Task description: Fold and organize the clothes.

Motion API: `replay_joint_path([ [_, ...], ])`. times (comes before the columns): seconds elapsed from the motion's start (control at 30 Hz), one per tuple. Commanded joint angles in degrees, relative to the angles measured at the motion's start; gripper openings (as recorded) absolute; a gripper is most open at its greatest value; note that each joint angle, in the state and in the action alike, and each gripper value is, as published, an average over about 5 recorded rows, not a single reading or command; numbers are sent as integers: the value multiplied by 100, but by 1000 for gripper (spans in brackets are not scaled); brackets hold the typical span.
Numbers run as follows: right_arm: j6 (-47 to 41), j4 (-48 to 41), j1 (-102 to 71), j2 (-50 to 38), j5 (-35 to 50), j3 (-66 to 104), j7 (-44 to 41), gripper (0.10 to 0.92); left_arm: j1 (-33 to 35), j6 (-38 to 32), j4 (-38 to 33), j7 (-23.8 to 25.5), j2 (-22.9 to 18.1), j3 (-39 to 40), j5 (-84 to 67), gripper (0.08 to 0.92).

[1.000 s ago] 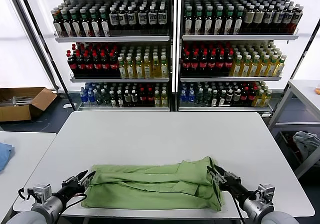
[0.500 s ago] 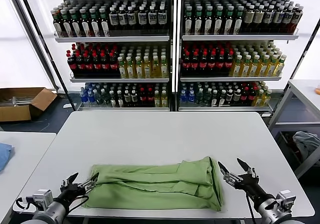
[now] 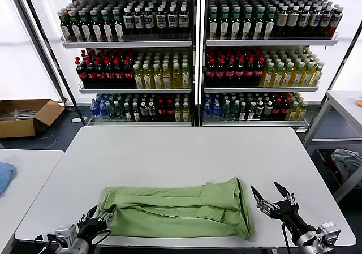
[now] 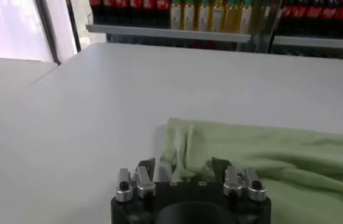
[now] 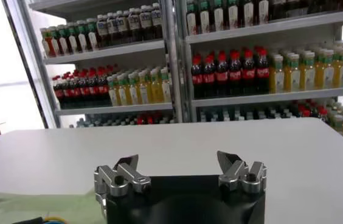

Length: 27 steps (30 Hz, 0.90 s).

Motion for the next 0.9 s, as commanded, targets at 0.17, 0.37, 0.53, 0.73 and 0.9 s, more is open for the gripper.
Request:
replay_joint_path([
  [0.17, 72, 40, -60, -1, -57, 48, -16, 823, 49, -96, 125, -173, -318, 308, 460, 430],
  [0.37, 58, 29, -9, -4, -38, 27, 10, 823, 50, -589, 177, -147, -311, 327, 883, 257],
  [0.53, 61, 5, 19, -6, -35, 8, 37, 823, -101, -1019, 153, 37, -13, -21, 970, 127],
  [0.73, 55, 39, 78, -14, -23, -37, 54, 823, -276, -1126, 294, 448, 840, -1314, 638, 89],
  [0.9, 48, 60, 116, -38, 9, -63, 62, 823, -384, -1127, 997, 1004, 1669, -2604, 192, 89],
])
